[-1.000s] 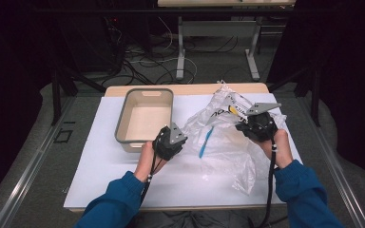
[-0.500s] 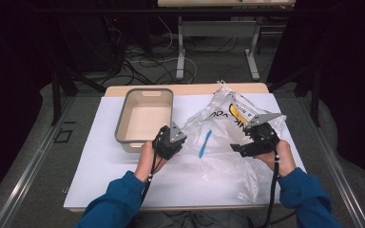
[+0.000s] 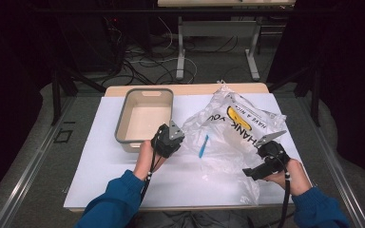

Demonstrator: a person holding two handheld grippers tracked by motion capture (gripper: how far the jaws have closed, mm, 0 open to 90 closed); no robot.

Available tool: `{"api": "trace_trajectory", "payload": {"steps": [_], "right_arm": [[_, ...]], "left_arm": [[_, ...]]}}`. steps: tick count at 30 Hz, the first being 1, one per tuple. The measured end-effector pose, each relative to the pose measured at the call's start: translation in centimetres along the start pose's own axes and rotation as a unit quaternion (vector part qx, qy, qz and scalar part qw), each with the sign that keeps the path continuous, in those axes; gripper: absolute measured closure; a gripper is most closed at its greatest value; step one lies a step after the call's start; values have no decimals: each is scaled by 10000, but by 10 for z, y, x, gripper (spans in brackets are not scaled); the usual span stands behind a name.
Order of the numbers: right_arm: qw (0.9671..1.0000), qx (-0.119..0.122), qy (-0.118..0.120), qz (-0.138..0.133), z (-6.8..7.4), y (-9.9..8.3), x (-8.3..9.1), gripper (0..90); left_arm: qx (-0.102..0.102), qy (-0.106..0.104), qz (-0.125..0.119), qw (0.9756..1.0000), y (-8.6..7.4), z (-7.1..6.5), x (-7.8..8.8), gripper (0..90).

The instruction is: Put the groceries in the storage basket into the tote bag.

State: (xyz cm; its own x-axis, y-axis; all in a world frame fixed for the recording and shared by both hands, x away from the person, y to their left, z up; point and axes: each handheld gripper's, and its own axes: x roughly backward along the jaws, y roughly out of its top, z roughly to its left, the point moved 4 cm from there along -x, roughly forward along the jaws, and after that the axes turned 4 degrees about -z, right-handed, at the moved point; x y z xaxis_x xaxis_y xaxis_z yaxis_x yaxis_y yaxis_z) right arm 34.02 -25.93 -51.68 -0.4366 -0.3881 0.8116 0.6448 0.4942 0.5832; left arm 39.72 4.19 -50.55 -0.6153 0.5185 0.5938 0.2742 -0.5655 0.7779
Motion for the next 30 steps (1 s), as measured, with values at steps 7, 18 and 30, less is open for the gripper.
{"api": "trace_trajectory", "payload": {"steps": [7,18,30], "right_arm": [[9994,-33,-120,313,-11,-10,-14,616],[9994,276,-177,-125,-11,18,3,896],[9964,589,-309,-527,-24,71,35,900]], "left_arm": [[2,-43,165,9999,-4,5,-3,876],[274,-116,94,9995,0,19,4,881],[214,-331,444,9982,17,43,19,881]]}}
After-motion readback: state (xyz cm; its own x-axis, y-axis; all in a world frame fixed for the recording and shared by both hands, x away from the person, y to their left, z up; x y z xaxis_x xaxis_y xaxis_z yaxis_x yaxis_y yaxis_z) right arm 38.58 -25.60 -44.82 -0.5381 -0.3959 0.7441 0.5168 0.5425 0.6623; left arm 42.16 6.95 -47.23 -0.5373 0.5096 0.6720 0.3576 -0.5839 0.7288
